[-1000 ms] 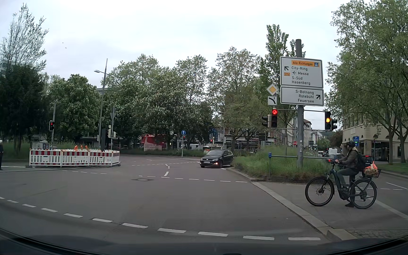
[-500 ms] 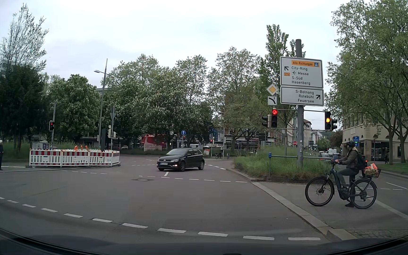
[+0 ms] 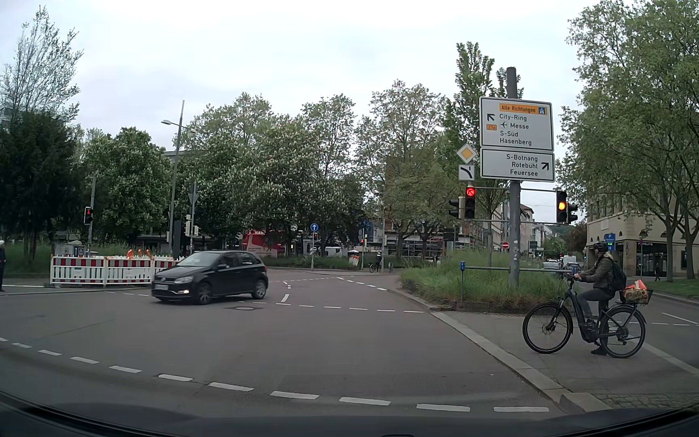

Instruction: Follow the waypoints while adhering to traffic rules and regulations

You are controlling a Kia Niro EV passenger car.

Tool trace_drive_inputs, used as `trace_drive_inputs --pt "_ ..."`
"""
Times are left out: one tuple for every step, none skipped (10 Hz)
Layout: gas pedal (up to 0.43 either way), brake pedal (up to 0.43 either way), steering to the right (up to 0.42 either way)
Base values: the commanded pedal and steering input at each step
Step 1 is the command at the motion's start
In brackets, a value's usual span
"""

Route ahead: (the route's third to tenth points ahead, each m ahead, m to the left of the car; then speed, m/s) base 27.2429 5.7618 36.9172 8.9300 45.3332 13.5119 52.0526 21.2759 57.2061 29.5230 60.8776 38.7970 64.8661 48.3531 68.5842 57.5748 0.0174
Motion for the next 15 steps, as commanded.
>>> trace_drive_inputs --pt "0.000 0.293 -0.037" --pt "0.000 0.293 -0.037" --pt "0.000 0.293 -0.037" --pt "0.000 0.293 -0.037" --pt "0.000 0.293 -0.037" --pt "0.000 0.287 -0.037" --pt "0.000 0.299 -0.037" --pt "0.000 0.293 -0.034" --pt "0.000 0.293 -0.032" --pt "0.000 0.293 -0.030" --pt "0.000 0.293 -0.030" --pt "0.000 0.293 -0.034" --pt "0.000 0.293 -0.037" --pt "0.000 0.293 -0.037" --pt "0.000 0.293 -0.037"
